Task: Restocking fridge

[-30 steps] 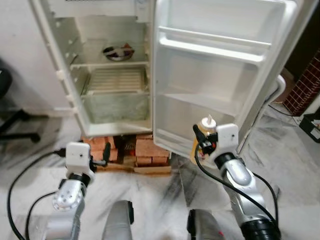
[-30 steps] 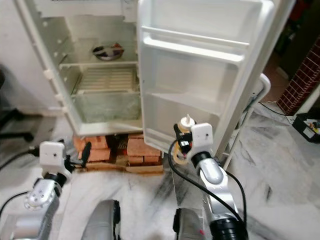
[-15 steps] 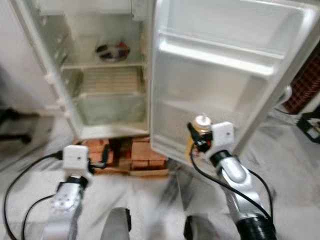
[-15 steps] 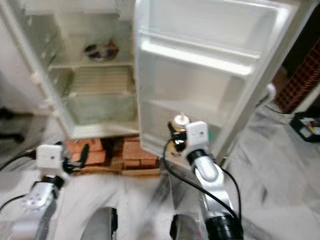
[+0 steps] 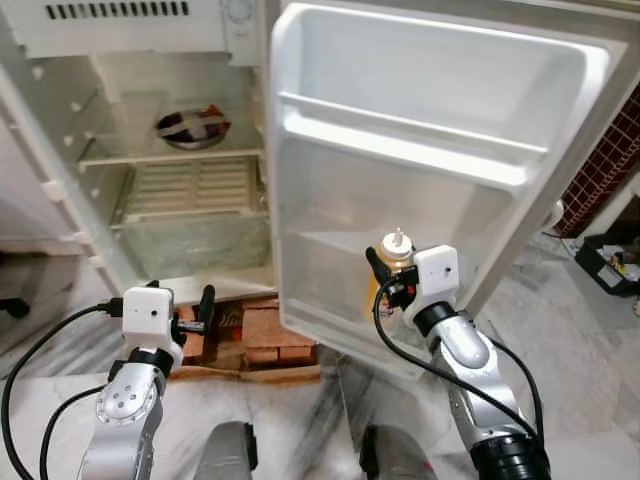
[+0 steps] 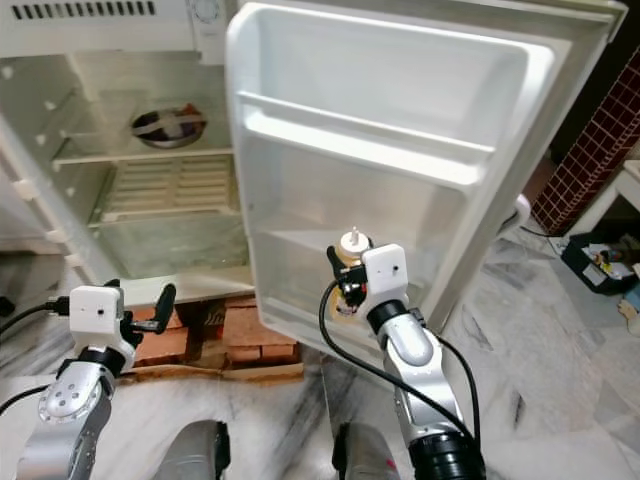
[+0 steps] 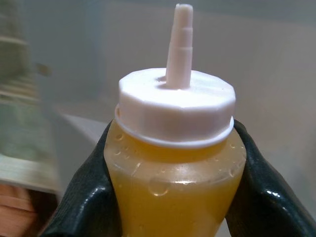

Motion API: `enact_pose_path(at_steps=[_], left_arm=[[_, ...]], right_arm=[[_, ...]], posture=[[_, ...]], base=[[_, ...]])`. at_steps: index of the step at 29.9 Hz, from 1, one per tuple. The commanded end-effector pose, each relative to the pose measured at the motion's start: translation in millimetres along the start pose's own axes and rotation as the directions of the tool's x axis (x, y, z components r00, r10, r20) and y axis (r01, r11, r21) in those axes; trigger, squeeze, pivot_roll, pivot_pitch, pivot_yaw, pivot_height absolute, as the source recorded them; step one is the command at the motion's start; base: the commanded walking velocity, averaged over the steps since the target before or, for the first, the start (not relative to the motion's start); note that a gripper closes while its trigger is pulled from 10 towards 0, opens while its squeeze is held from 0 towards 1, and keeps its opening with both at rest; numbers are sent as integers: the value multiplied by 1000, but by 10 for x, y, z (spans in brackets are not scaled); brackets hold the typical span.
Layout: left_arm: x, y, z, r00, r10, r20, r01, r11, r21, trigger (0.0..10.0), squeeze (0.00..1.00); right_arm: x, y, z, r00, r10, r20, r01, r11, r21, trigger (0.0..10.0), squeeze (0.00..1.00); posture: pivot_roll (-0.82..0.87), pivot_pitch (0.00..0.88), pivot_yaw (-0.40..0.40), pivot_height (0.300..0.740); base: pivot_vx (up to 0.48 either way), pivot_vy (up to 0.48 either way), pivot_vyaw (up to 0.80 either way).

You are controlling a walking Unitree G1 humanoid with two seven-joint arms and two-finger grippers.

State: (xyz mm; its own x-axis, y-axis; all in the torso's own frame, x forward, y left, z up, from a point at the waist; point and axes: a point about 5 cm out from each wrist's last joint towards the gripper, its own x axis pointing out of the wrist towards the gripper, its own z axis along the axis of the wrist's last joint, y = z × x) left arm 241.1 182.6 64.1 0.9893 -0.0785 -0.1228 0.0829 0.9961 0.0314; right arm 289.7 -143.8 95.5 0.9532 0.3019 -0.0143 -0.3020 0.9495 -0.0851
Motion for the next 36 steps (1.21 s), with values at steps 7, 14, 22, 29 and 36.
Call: enact_pose_path(at_steps=[7, 14, 22, 29, 36], left_arm=[[3, 58, 38, 1000, 15, 10, -15, 1000, 13, 10000, 0], [9, 67, 33, 1000, 23, 5, -23, 1000, 14, 10000, 0], [13, 72, 31, 1000, 26, 1, -26, 999, 20, 10000, 0], [16, 71, 29, 1000, 27, 0, -27, 999, 25, 10000, 0], [18, 80, 26, 999, 32, -1, -32, 999, 29, 10000, 0]], right_arm=[[21, 9, 34, 1000, 0, 19, -1, 1000, 22, 10000, 0], [0, 79, 12, 998, 57, 17, -58, 996, 70, 10000, 0], [-18, 191, 48, 990, 135, 48, -140, 984, 113, 10000, 0], [-10, 179, 64, 989, 138, 55, -144, 983, 114, 10000, 0], [-10, 194, 71, 987, 146, 63, -152, 982, 113, 10000, 0]], posture=[[38, 0, -29, 636], [37, 0, -27, 636], [39, 0, -28, 627], [40, 0, -28, 587], [41, 0, -28, 542]], base=[[317, 0, 0], [0, 0, 0], [0, 0, 0], [0, 0, 0], [0, 0, 0]])
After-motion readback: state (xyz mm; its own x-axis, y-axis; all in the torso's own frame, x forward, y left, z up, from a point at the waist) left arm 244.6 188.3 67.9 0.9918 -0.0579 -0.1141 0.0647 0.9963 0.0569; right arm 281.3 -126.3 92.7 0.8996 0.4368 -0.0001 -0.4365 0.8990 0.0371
